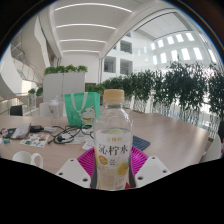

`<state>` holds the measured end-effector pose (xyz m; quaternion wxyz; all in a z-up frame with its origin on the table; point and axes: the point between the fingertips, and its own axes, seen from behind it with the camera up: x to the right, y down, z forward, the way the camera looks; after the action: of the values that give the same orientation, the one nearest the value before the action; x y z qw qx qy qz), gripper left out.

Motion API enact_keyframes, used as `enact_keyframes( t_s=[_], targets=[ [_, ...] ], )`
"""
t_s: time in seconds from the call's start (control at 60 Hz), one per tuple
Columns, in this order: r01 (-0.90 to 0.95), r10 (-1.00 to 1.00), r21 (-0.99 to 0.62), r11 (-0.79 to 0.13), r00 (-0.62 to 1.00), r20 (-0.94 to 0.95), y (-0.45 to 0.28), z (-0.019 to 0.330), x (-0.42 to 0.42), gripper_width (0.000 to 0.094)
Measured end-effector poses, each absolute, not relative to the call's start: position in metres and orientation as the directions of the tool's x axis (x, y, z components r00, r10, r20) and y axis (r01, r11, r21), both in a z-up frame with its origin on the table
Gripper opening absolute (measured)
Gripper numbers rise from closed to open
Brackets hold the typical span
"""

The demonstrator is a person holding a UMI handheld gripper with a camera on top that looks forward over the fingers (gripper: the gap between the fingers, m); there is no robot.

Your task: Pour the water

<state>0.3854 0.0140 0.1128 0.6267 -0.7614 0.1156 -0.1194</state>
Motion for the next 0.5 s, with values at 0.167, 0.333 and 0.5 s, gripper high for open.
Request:
enact_keyframes(
  t_s=[0.167, 0.333, 0.5],
  targets=[
    [-0.036, -0.361, -0.989, -0.142, 0.933, 0.018, 0.035, 0.077, 0.414, 0.0446],
    [-0.045, -0.378, -0.991, -0.126, 0.926, 0.006, 0.023, 0.082, 0.397, 0.0447],
    [-0.092, -0.382, -0.976, -0.196, 0.924, -0.010, 0.006, 0.081, 0.393, 0.0557]
  ],
)
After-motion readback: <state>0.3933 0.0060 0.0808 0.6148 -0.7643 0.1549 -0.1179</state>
